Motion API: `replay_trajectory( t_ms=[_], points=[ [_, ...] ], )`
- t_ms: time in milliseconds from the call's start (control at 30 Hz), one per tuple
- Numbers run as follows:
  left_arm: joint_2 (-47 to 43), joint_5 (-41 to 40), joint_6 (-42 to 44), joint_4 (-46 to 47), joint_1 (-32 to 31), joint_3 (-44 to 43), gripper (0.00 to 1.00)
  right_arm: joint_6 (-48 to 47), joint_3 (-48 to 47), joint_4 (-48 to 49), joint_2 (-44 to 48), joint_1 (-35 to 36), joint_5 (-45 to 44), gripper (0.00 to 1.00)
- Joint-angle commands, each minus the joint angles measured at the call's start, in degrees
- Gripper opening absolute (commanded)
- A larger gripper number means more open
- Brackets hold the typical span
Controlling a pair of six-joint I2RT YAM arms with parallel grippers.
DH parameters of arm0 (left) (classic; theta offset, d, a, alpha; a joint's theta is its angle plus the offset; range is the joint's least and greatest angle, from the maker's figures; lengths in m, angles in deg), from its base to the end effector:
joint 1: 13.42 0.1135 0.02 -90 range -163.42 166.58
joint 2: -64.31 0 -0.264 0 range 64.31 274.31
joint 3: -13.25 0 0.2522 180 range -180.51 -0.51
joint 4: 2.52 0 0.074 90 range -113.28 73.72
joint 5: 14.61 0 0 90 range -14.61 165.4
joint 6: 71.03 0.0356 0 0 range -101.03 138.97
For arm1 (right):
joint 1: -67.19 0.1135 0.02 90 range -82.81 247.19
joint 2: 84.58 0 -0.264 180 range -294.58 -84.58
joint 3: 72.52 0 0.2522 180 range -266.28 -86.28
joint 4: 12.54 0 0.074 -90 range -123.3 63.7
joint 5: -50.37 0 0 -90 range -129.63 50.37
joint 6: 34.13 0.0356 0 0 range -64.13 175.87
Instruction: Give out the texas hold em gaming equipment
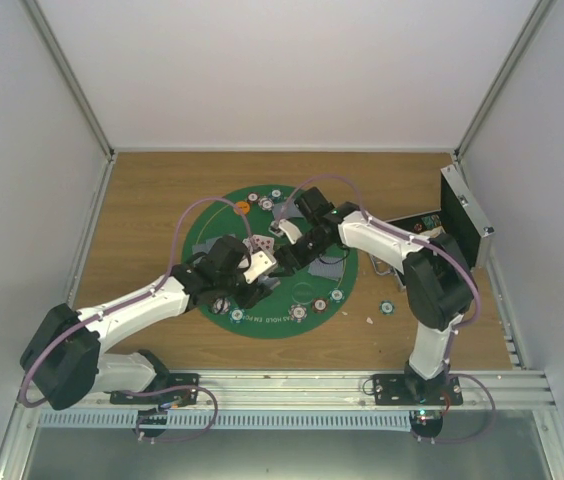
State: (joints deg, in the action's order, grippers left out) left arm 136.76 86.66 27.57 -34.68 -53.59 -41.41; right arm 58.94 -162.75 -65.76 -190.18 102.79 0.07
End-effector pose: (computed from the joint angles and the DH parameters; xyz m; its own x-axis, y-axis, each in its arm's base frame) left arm 0.1870 -0.1670 0.2048 -0.4694 0.5882 -0.6586 0.8080 0.5869 -0.0517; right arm 0.2886 0.2346 0.2065 -0.7900 -0.5149 -0.3327 -0.5960 0.5182 0.6134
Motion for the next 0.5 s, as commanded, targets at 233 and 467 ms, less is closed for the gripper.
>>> replay_trajectory(
  t_ms=[233,467],
  points=[
    [0.0,-1.1,0.8,2.6,-0.4,0.3,0.56,-3.8,-1.3,-3.9,-1.8,1.3,-2.3,0.62],
    [-0.3,-1.5,0.7,2.4,-0.4,0.3,0.56,-3.2,-0.9,-3.3,-0.4,0.8,-6.8,0.55]
  ],
)
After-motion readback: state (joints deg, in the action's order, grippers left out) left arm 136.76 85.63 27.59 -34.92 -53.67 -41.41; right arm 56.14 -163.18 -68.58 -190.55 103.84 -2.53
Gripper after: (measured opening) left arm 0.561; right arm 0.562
